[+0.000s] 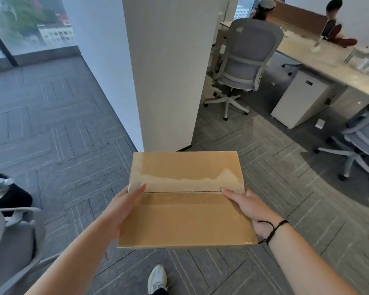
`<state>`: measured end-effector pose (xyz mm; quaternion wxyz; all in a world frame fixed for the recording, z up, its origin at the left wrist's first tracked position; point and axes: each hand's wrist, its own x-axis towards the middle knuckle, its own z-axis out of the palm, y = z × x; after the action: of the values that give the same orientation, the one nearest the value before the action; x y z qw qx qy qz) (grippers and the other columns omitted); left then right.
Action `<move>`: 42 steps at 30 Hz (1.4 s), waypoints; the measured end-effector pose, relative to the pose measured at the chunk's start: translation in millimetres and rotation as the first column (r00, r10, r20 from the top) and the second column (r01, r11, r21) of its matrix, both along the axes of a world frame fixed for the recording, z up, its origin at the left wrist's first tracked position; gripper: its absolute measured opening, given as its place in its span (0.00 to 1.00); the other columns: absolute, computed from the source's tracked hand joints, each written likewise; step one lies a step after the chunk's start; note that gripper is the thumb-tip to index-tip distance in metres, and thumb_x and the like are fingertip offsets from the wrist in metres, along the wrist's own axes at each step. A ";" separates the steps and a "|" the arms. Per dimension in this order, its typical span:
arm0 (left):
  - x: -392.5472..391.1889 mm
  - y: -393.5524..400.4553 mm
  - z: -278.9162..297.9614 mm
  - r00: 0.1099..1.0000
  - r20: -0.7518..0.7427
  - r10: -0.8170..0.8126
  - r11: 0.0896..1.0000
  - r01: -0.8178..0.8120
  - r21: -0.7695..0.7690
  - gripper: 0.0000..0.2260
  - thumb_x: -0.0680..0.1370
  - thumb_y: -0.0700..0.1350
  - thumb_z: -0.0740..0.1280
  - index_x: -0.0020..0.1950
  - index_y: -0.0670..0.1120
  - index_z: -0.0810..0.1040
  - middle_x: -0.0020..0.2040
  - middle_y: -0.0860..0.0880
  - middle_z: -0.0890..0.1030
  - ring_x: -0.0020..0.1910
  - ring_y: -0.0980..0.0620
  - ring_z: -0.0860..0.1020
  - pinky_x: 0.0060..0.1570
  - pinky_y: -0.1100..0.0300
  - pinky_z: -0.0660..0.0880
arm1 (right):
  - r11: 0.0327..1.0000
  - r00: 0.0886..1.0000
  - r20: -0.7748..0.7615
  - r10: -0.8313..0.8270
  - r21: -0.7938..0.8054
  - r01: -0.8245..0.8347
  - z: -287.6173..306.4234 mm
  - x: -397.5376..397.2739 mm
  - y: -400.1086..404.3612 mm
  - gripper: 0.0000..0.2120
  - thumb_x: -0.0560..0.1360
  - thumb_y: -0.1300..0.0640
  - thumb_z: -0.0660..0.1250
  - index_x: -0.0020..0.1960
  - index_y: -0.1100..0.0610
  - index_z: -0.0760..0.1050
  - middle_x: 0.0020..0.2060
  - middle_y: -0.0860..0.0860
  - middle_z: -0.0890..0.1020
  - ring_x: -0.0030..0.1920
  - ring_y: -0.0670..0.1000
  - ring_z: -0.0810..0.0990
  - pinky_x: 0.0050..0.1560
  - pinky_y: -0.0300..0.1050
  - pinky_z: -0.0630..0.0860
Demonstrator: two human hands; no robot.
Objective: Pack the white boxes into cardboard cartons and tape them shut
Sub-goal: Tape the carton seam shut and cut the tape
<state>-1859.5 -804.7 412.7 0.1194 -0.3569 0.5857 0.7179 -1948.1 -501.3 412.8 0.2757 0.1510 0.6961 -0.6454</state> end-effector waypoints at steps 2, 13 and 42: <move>-38.5 -6.1 0.2 1.000 -0.017 0.000 1.000 0.000 -0.003 0.12 0.79 0.58 0.69 0.59 0.55 0.81 0.47 0.48 0.88 0.47 0.43 0.86 0.39 0.52 0.81 | 1.000 1.000 0.000 0.004 0.005 -0.004 2.8 -38.4 -3.8 0.18 0.74 0.51 0.76 0.61 0.47 0.73 0.42 0.52 0.88 0.39 0.54 0.87 0.34 0.47 0.81; -221.6 2.3 -27.3 0.995 0.064 0.076 0.997 -0.075 -0.016 0.13 0.81 0.57 0.65 0.61 0.53 0.80 0.53 0.44 0.86 0.52 0.41 0.84 0.47 0.49 0.80 | 0.997 0.997 0.042 0.069 -0.029 -0.068 -34.1 -246.2 -1.5 0.17 0.74 0.52 0.76 0.60 0.46 0.75 0.46 0.52 0.87 0.42 0.55 0.88 0.37 0.50 0.82; -594.3 -26.4 -280.8 0.830 0.346 0.437 0.891 -0.452 -0.041 0.17 0.80 0.62 0.63 0.65 0.56 0.76 0.58 0.50 0.82 0.54 0.48 0.81 0.46 0.53 0.78 | 0.815 0.825 0.237 0.513 0.169 -0.555 -290.7 -711.1 -88.6 0.50 0.59 0.28 0.77 0.76 0.43 0.65 0.67 0.41 0.77 0.68 0.50 0.73 0.71 0.53 0.67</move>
<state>-2453.9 -831.1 131.9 0.0579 -0.6008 0.4410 0.6642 -2659.2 -589.9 122.1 0.4889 0.0376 0.7523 -0.4400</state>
